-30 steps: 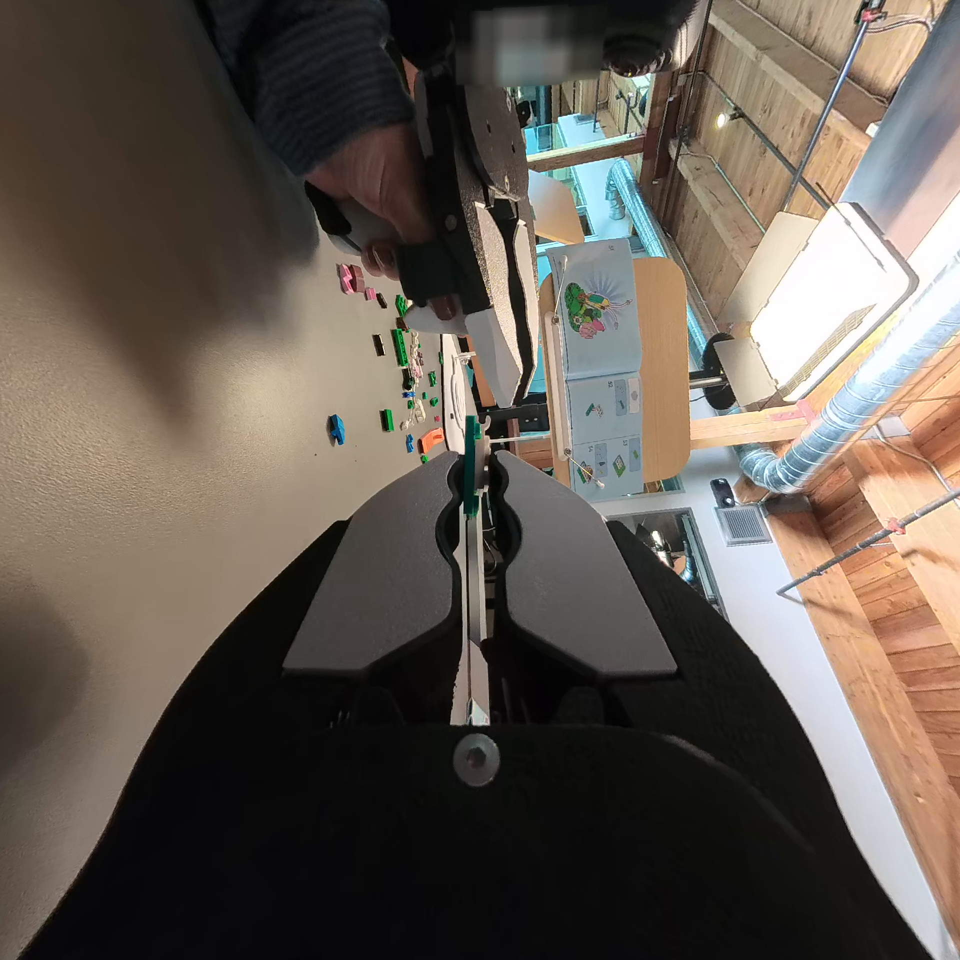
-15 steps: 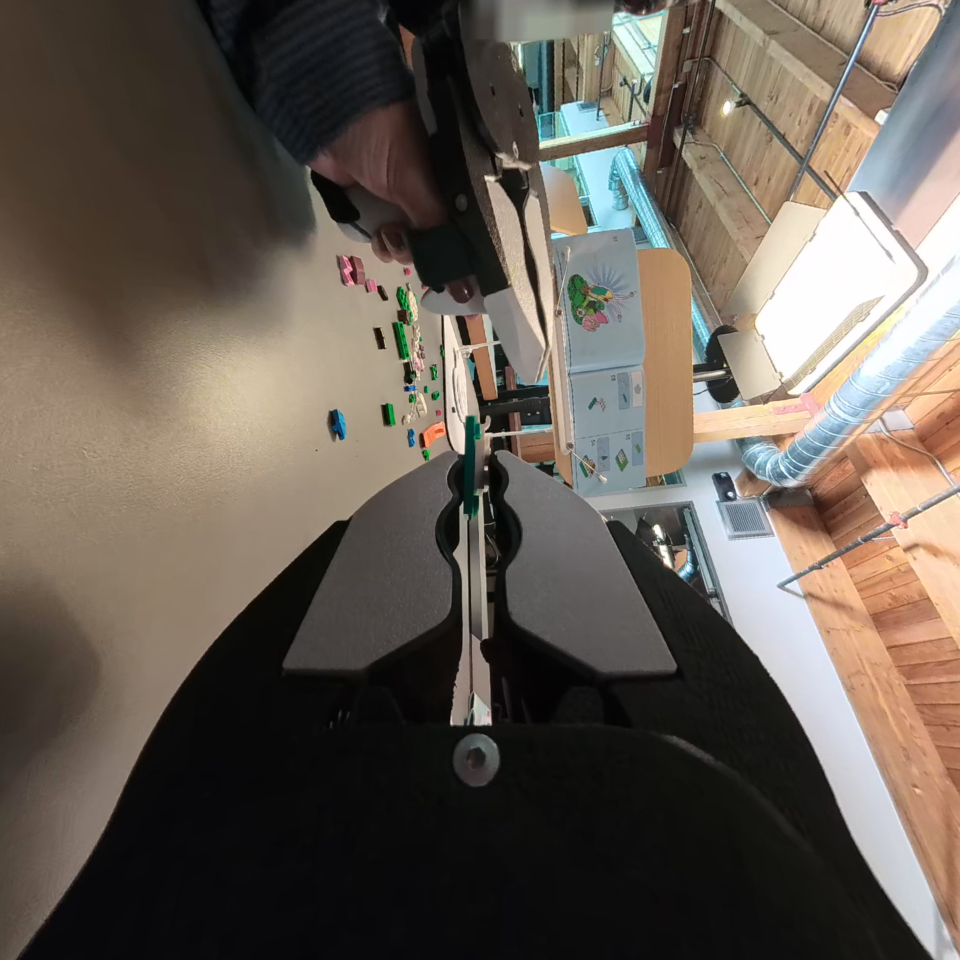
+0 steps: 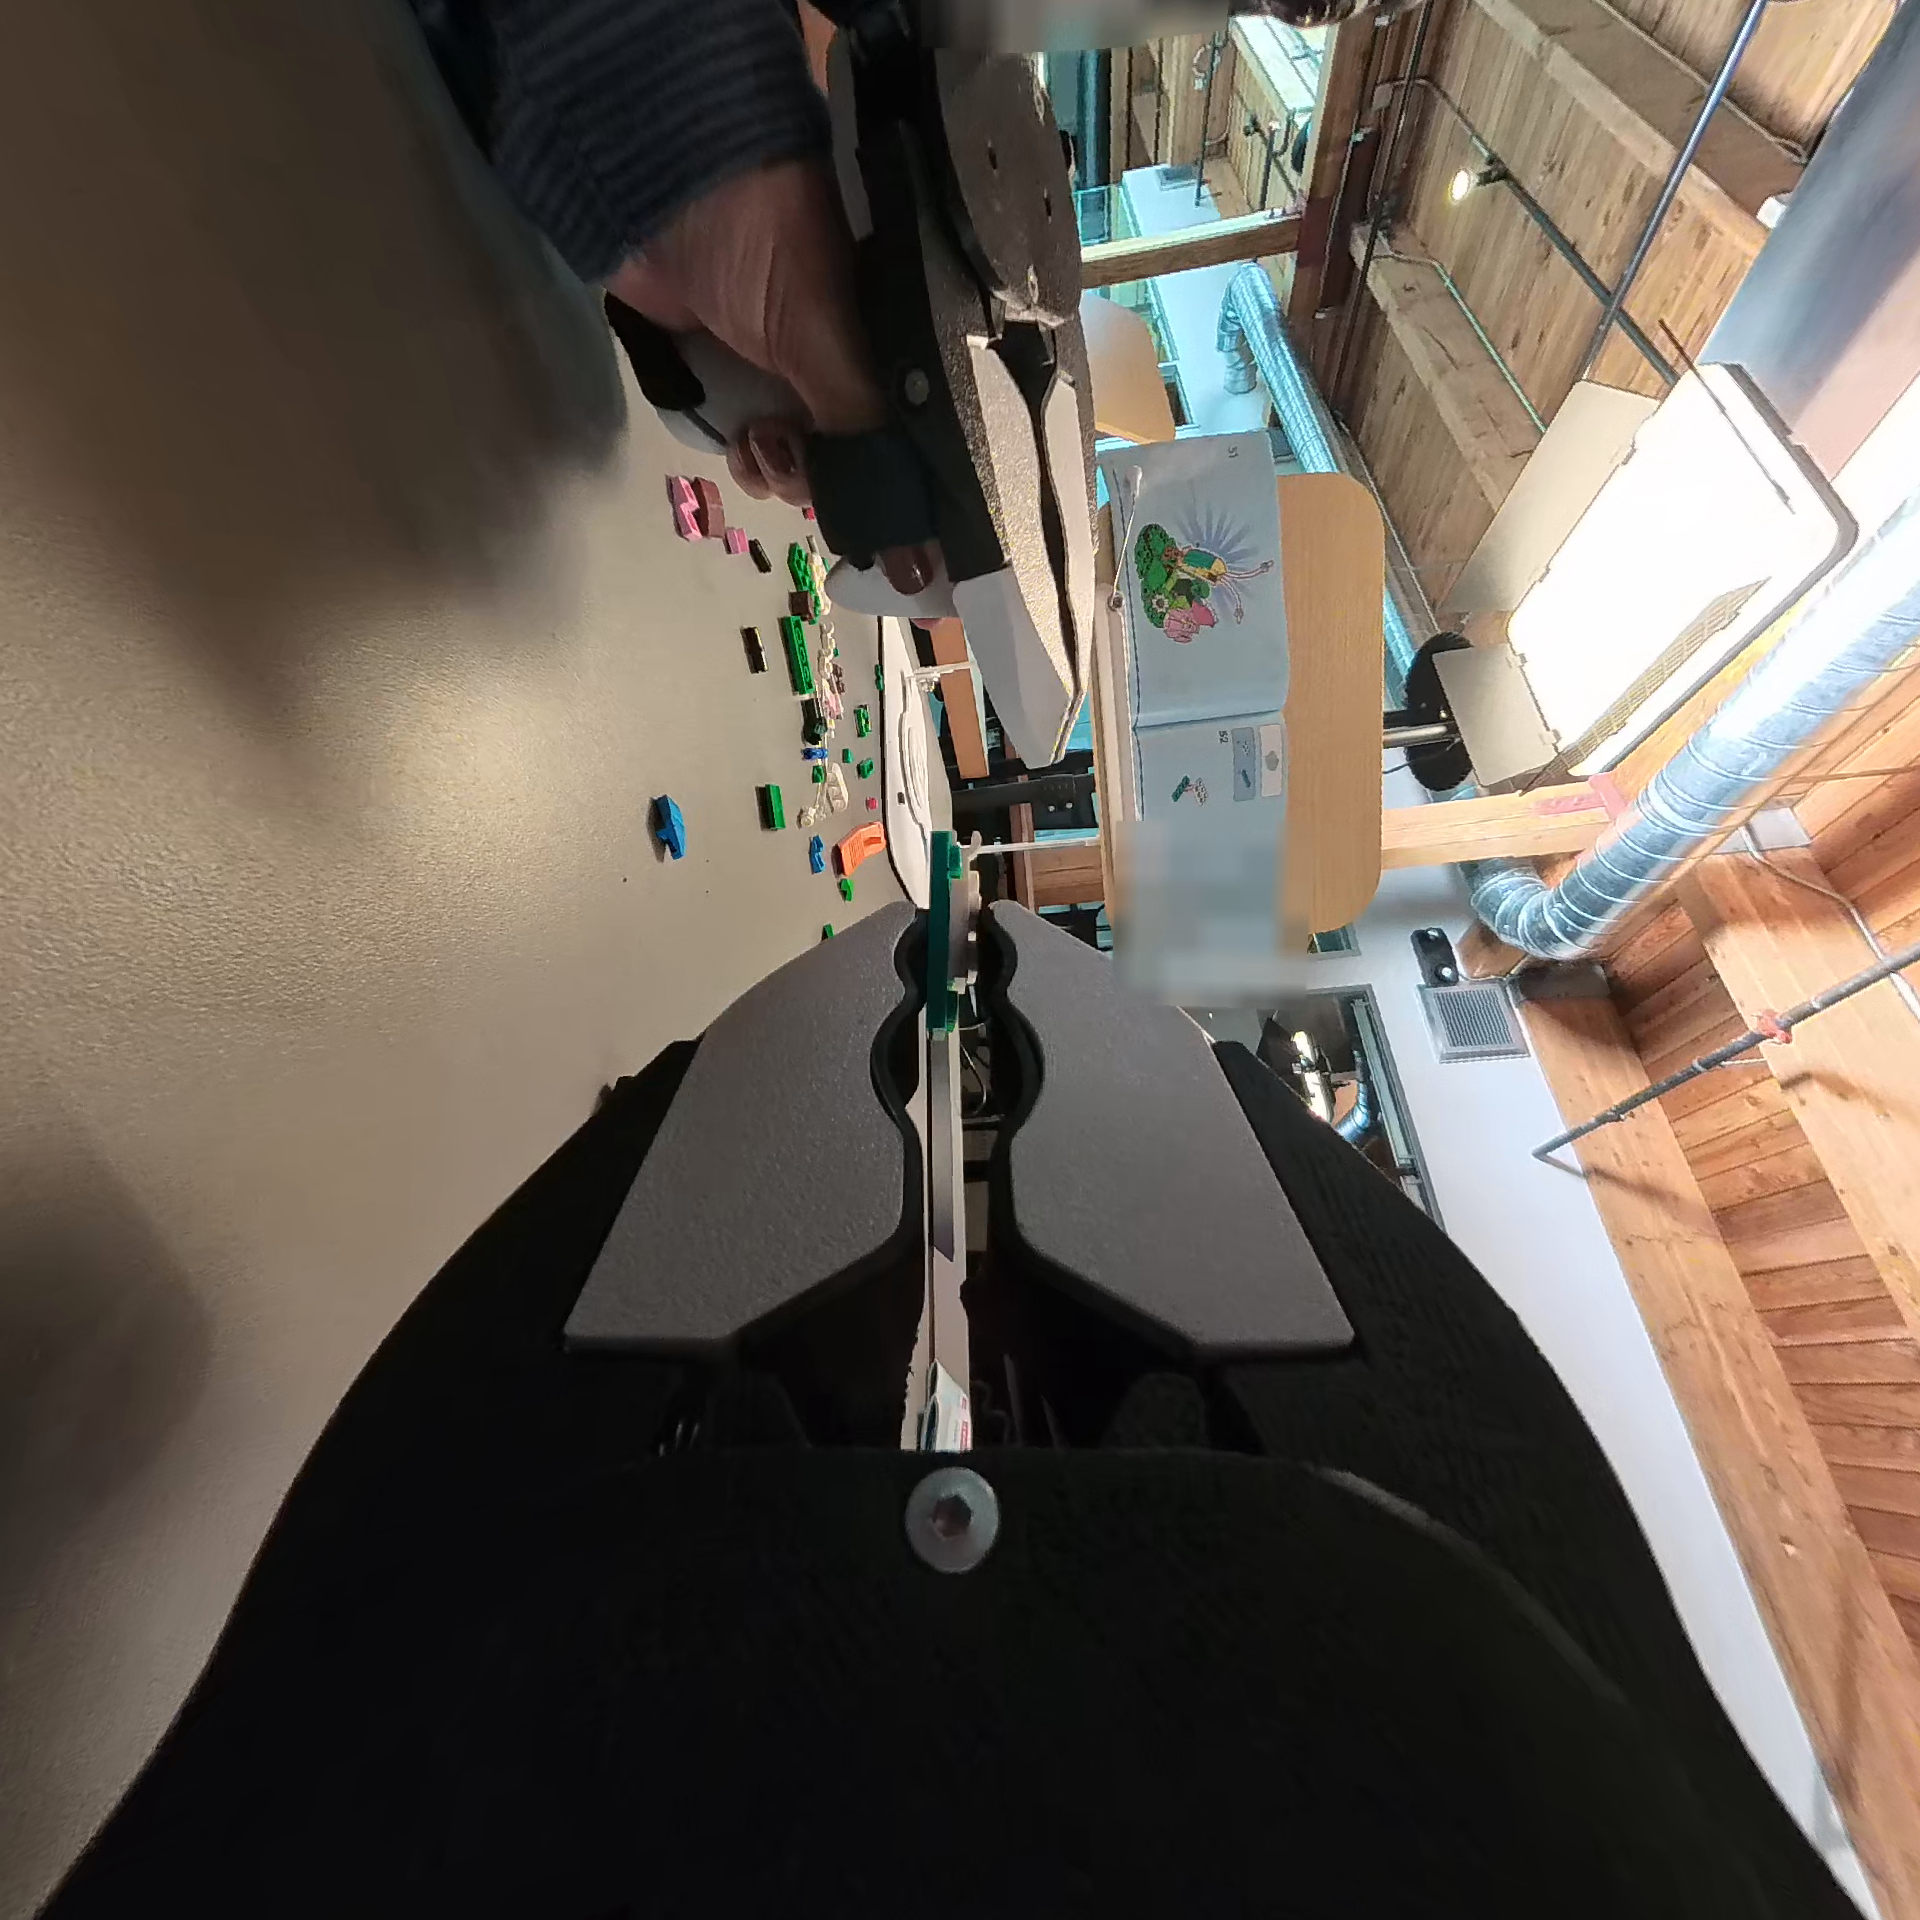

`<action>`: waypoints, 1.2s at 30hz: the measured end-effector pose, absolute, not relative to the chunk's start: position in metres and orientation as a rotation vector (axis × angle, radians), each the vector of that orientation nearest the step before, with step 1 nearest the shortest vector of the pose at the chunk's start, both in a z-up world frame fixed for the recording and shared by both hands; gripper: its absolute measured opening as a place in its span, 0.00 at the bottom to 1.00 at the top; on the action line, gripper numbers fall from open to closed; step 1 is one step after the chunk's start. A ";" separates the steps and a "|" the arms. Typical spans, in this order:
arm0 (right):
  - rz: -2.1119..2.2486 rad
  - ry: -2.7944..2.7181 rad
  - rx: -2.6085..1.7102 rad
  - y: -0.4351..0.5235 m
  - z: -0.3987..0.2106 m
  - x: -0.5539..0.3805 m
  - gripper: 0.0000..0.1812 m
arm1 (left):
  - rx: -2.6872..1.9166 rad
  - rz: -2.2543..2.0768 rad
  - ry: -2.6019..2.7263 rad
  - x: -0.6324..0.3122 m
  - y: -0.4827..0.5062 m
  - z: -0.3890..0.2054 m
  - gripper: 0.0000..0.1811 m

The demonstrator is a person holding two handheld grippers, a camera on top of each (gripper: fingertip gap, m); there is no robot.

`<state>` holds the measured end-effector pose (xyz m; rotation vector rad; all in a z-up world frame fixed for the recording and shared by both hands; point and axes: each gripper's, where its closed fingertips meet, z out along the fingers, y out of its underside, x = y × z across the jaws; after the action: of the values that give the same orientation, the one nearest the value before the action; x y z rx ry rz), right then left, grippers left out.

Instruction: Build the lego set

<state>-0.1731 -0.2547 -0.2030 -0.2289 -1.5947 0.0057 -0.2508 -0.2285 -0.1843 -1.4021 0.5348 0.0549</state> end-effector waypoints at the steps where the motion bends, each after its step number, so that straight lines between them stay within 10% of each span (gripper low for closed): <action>1: 0.005 -1.593 -0.228 -0.255 -0.203 -0.173 0.04 | -1.404 0.054 0.535 -0.251 -0.228 -0.185 0.00; 36: 0.008 -1.679 -0.334 -0.243 -0.219 -0.176 0.04 | -1.425 0.065 0.563 -0.248 -0.226 -0.190 0.00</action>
<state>-0.1760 -0.2431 -0.2190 -0.3340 -1.6786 0.0081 -0.2477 -0.2265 -0.1897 -1.4248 0.5632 0.0650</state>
